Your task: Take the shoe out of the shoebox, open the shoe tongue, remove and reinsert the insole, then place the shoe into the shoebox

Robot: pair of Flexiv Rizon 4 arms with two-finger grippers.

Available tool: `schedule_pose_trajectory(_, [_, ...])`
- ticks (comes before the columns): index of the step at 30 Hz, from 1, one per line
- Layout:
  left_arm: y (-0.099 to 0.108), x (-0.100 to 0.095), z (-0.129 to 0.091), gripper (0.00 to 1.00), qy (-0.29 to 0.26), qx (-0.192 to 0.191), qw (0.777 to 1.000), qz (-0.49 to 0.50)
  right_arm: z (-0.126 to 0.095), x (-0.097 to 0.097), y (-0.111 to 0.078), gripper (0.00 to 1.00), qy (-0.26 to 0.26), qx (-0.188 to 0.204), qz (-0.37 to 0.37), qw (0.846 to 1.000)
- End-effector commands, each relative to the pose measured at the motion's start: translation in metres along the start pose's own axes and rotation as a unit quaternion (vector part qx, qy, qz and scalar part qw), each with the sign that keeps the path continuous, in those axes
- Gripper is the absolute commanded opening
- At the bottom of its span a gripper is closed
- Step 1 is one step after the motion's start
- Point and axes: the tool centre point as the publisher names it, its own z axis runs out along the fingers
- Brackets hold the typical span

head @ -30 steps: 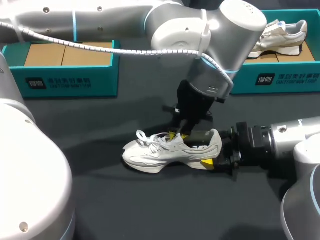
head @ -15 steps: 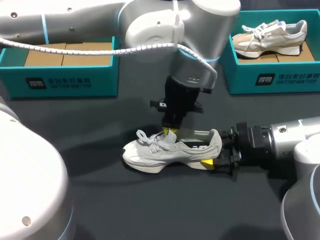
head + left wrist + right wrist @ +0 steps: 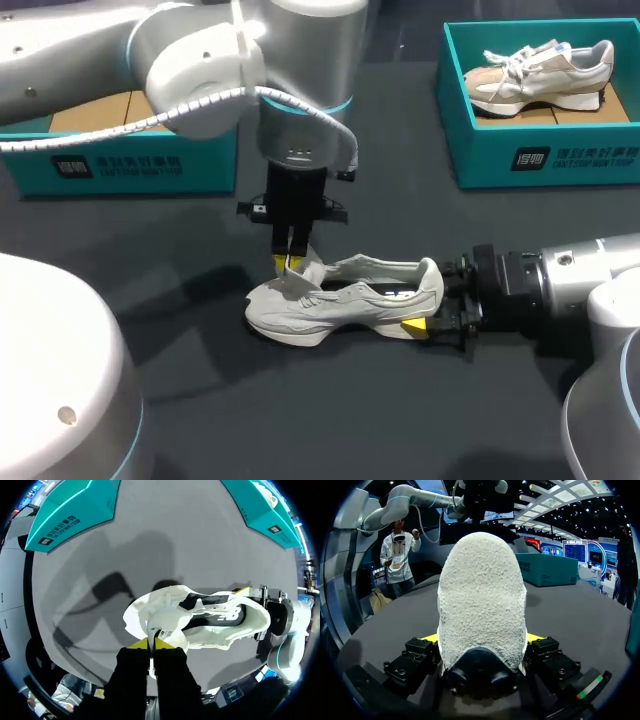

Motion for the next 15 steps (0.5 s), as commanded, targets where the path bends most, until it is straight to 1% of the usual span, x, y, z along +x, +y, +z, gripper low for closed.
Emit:
schedule_pose_trajectory(1, [0.002,-0.018,0.009,0.00,0.080,-0.001,0.997,0.000,0.001,0.000,0.000,0.00,0.000,0.003,0.001,1.000])
schedule_pose_trajectory(8, [0.006,-0.027,0.018,0.00,0.061,0.007,0.998,0.007,0.001,0.000,0.000,0.00,0.000,0.003,0.001,1.000])
schedule_pose_trajectory(15, [0.003,-0.032,0.040,0.00,0.020,0.009,1.000,0.014,0.001,0.000,0.000,0.00,0.000,0.003,0.001,1.000])
